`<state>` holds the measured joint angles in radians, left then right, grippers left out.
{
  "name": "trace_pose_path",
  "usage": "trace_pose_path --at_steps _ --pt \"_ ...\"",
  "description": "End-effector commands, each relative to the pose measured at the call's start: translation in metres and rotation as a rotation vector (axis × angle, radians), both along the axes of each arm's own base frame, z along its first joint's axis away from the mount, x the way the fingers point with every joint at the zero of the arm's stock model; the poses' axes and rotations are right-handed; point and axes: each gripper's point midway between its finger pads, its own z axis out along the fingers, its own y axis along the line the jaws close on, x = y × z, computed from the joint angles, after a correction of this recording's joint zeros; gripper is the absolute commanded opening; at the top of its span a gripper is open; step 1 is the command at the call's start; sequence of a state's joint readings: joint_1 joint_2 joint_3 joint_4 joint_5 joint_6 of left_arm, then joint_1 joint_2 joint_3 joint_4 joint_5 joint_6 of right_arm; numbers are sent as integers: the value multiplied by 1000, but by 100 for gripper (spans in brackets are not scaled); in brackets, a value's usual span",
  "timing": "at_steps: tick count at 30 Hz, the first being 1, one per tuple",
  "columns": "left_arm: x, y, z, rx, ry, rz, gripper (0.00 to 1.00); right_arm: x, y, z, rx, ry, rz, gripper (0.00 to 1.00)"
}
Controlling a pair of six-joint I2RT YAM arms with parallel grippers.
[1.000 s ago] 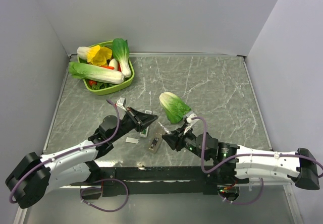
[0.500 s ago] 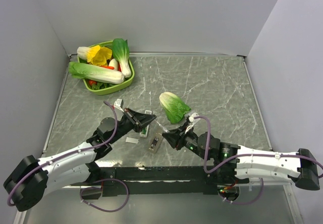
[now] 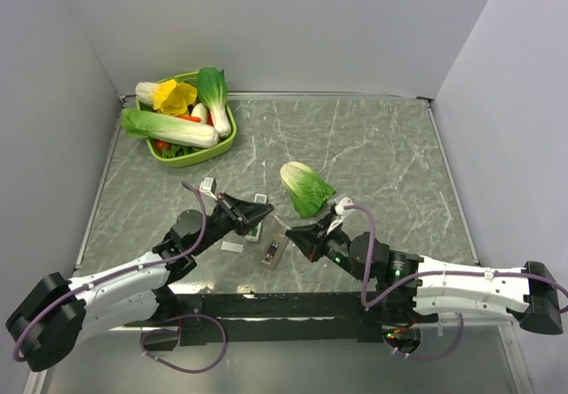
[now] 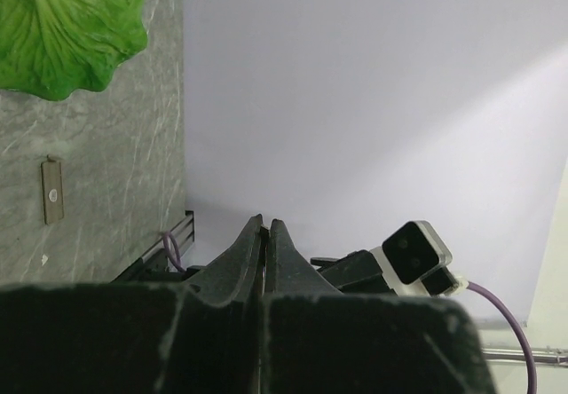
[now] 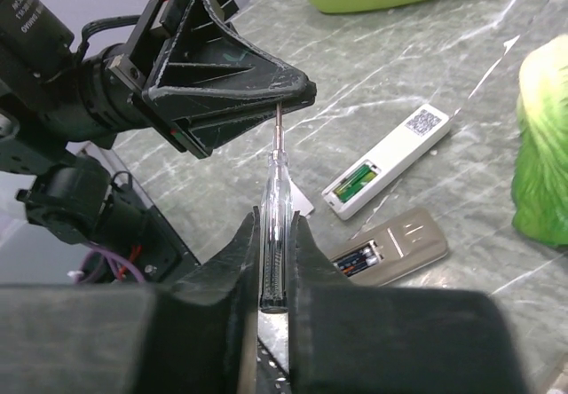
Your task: Unload the batteries from the remote control
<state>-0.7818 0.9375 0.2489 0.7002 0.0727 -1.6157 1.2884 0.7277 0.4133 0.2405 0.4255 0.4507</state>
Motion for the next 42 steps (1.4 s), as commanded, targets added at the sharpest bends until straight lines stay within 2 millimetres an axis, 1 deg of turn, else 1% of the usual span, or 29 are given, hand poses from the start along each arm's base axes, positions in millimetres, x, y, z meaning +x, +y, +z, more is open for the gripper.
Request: trace_pose_path --at_steps 1,2,3,4,5,6,7,8,9,10,11,12,13,16,17,18,19,20,21,22,24,25,30,36,37,39,40,41,42 --pt "0 0 19 -66 -33 7 1 10 -5 56 124 -79 -57 0" --pt "-1 -1 20 -68 -37 2 1 11 -6 57 114 -92 -60 0" --pt "-1 -1 18 -58 -38 3 7 12 -6 60 108 -106 -60 0" --pt "0 -1 18 -46 -35 3 17 12 -7 60 94 -113 -58 0" --pt "0 -1 5 8 3 6 30 13 -12 52 42 -112 -74 0" --pt "3 1 0 47 8 26 57 15 -17 53 9 -117 -83 0" --pt "5 2 -1 82 17 39 67 16 -22 50 -30 -126 -91 0" --pt "5 7 -13 150 51 53 76 15 -30 36 -135 -141 -81 0" --pt "4 10 -18 210 33 52 79 16 -36 37 -171 -140 -94 0" --pt "9 14 -12 238 12 86 80 16 -41 33 -216 -140 -94 0" --pt "12 19 -10 269 2 102 81 14 -49 19 -321 -145 -71 0" --pt "11 25 -26 365 10 103 81 8 -47 22 -343 -148 -23 0" --pt "14 26 -19 384 -13 109 81 4 -50 18 -388 -144 3 0" --pt "12 28 -32 495 -25 65 77 -5 -60 0 -595 -81 81 0" --pt "11 26 -42 526 -12 44 75 -7 -61 -2 -642 -72 106 0" --pt "10 26 -52 552 -4 27 74 -10 -61 9 -657 -68 129 0" --pt "7 23 -56 552 -4 3 72 -16 -66 -4 -748 -26 173 0" --pt "1 18 -67 556 12 -49 69 -18 -68 -4 -788 -25 203 0" --pt "-4 18 -79 563 28 -71 67 -18 -66 4 -791 -24 229 0" --pt "-4 15 -80 548 20 -82 66 -25 -65 -4 -840 2 293 0" --pt "-12 14 -96 552 45 -124 65 -28 -61 1 -875 -24 369 0" --pt "-14 14 -100 553 50 -133 65 -29 -61 -6 -927 -19 404 0" --pt "-18 25 -121 582 90 -161 62 -25 -58 -10 -1073 -65 502 0" --pt "-11 38 -114 547 80 -156 63 -16 -38 -25 -1173 -274 682 0" --pt "-10 39 -112 543 75 -160 63 -15 -34 -31 -1204 -266 701 0" --pt "-6 41 -111 541 72 -162 63 -13 -31 -28 -1252 -286 744 0" --pt "-6 40 -114 536 85 -179 63 -10 -28 -37 -1304 -275 779 0" --pt "-7 39 -114 530 89 -194 62 -8 -23 -31 -1312 -283 786 0" --pt "-7 37 -114 525 87 -202 61 -6 -23 -41 -1367 -259 810 0"
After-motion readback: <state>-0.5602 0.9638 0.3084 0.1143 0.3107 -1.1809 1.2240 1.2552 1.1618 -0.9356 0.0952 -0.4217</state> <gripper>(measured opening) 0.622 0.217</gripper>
